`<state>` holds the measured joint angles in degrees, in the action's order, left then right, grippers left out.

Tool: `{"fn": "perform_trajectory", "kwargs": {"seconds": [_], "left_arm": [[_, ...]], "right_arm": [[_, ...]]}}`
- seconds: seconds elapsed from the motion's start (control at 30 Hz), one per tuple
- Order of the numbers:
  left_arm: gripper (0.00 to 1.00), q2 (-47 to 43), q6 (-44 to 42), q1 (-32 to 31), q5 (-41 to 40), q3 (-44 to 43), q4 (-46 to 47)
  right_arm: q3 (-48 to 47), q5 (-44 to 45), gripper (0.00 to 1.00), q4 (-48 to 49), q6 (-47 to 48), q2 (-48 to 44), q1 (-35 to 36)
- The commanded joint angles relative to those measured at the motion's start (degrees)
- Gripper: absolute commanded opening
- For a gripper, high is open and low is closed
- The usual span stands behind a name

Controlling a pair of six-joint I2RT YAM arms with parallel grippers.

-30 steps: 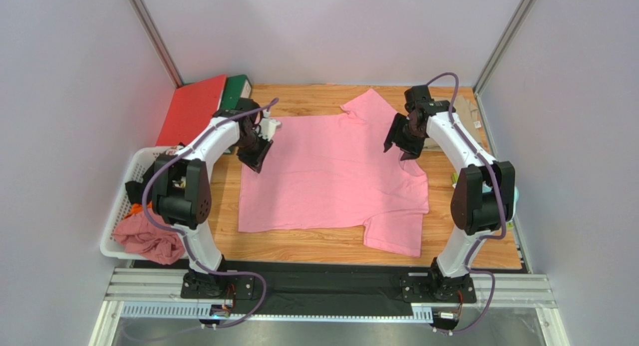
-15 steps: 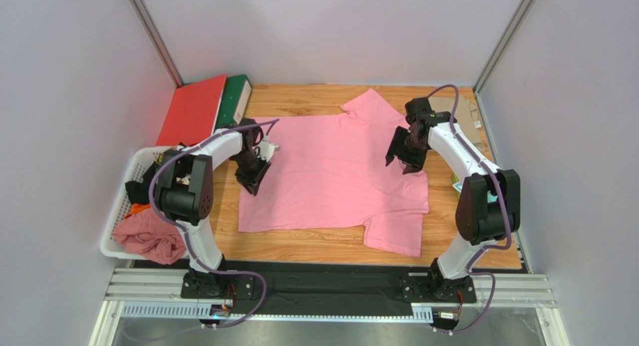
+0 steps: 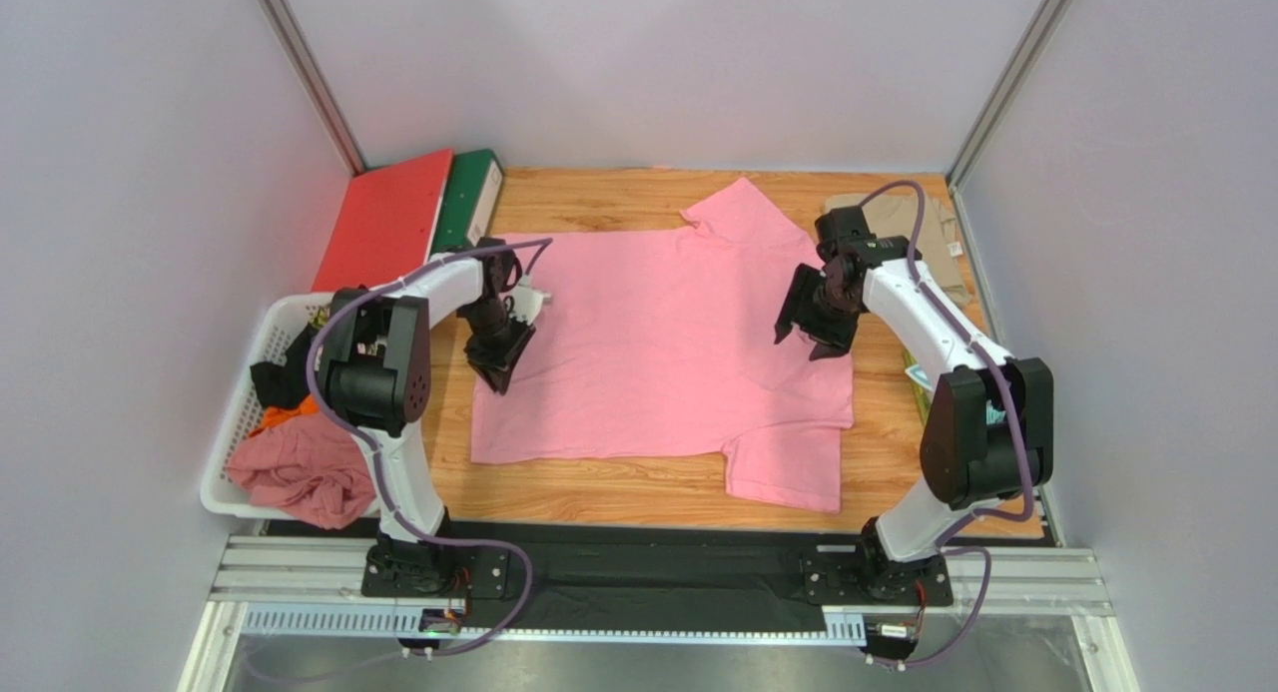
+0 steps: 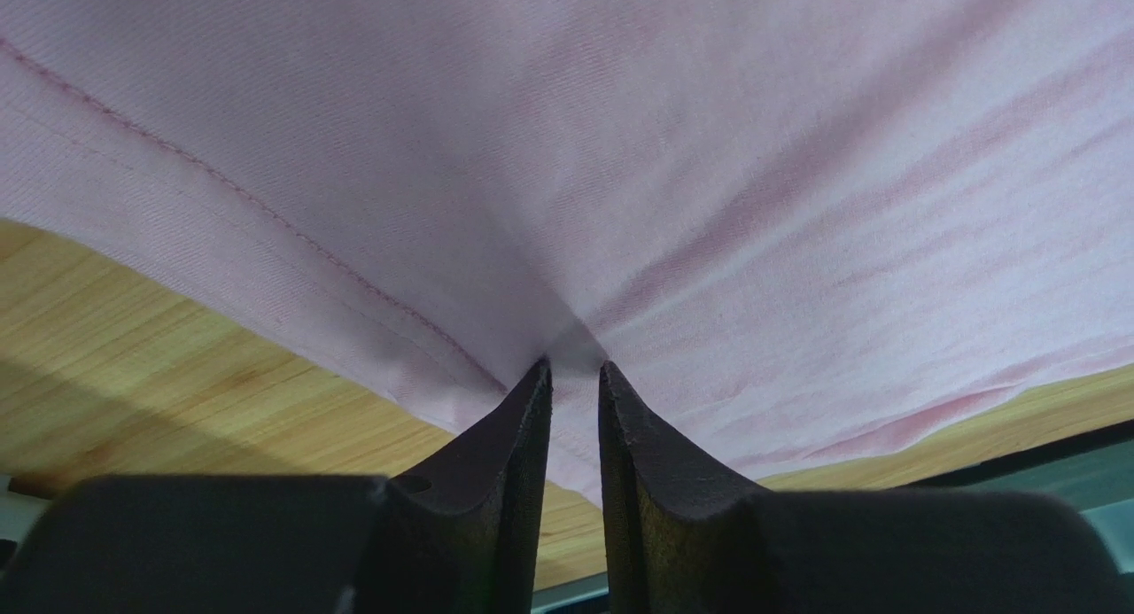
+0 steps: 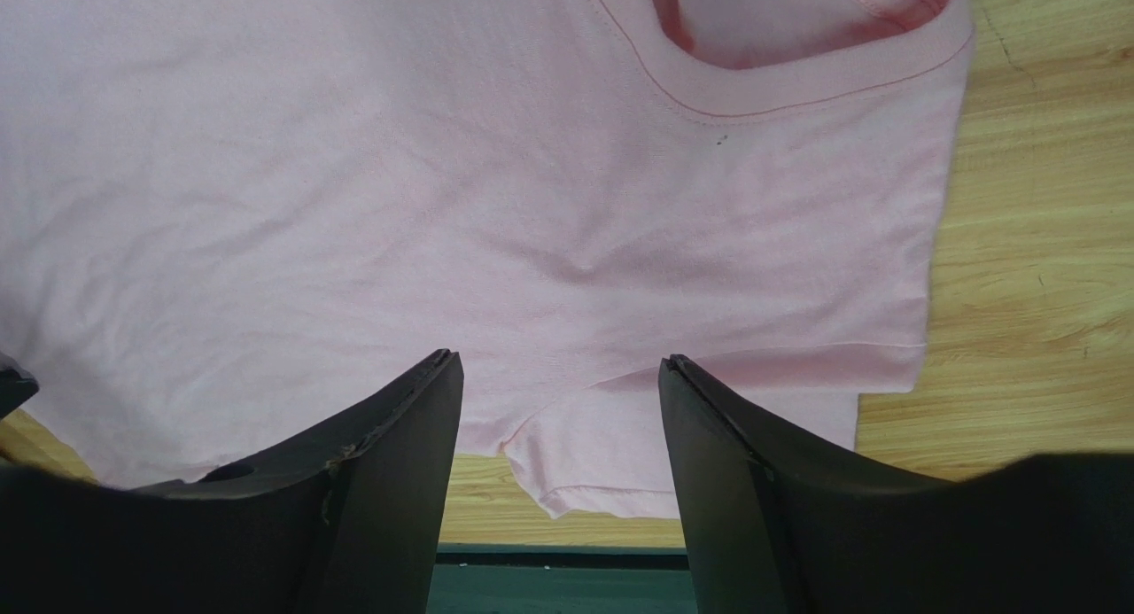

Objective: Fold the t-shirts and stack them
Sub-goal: Grap the side of the flattened tshirt closest away from the robot with both arms

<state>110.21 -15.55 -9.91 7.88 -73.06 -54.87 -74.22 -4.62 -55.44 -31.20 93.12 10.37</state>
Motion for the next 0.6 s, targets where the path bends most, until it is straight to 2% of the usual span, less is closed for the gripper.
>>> {"fn": "perform_trajectory", "kwargs": {"seconds": [0.0,0.23,0.33,0.57], "left_arm": [[0.28,3.52,-2.02,1.91,-5.41,-0.16,4.16],[0.28,2.73,-1.42,2.35,-4.11,-1.47,2.85],[0.27,-0.87,-1.06,2.09,-1.47,-2.53,0.56],[0.32,-17.8,-2.37,1.39,6.35,-2.89,-8.31]], "right_arm": [[1.52,-0.56,0.62,0.95,0.26,-3.12,0.09],[4.86,-0.74,0.62,0.86,0.61,-5.4,0.09],[6.62,-0.91,0.62,-0.8,1.14,-7.15,0.18],[16.19,-1.62,0.66,-4.67,-2.45,-19.98,0.79]]}}
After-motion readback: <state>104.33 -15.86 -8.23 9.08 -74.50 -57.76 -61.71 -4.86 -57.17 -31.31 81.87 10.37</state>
